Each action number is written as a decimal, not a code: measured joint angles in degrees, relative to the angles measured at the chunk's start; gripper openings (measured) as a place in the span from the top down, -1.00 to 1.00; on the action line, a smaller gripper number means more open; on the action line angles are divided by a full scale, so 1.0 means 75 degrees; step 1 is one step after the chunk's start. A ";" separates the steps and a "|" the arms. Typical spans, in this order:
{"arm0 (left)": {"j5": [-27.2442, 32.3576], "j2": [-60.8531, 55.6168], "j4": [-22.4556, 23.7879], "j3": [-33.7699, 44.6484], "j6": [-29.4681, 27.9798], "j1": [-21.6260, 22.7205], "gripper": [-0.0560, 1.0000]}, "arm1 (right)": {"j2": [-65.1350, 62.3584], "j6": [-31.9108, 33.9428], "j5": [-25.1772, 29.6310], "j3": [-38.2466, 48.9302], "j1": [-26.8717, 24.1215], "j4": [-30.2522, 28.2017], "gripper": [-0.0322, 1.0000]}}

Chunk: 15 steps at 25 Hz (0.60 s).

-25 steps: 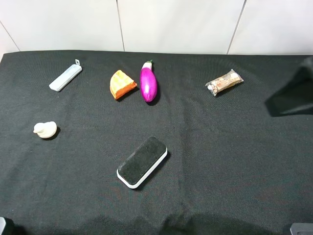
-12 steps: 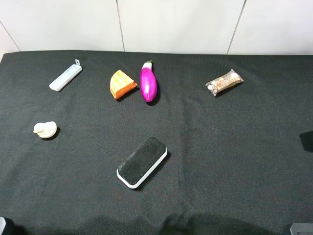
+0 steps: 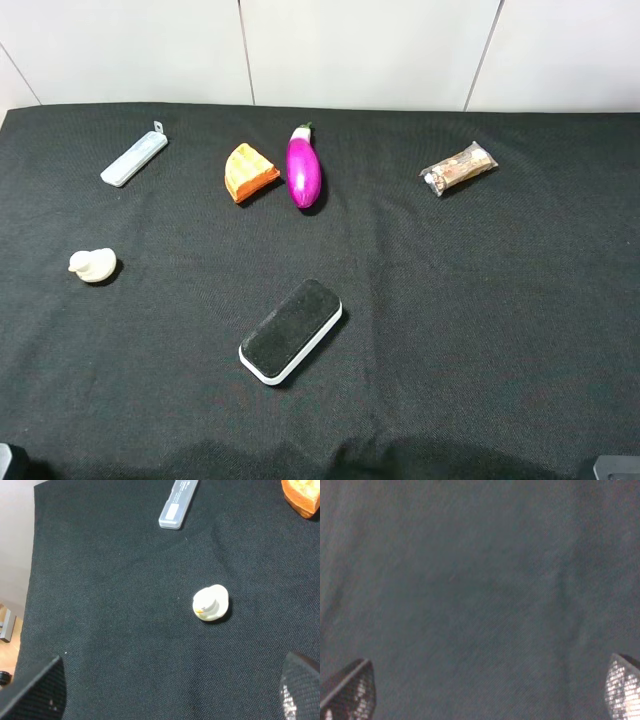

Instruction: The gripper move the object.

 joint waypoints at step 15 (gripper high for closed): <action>0.0000 0.0000 0.0000 0.0000 0.0000 0.0000 -0.82 | -0.1343 -0.0258 -0.0894 0.0045 -0.0515 -0.0740 -0.41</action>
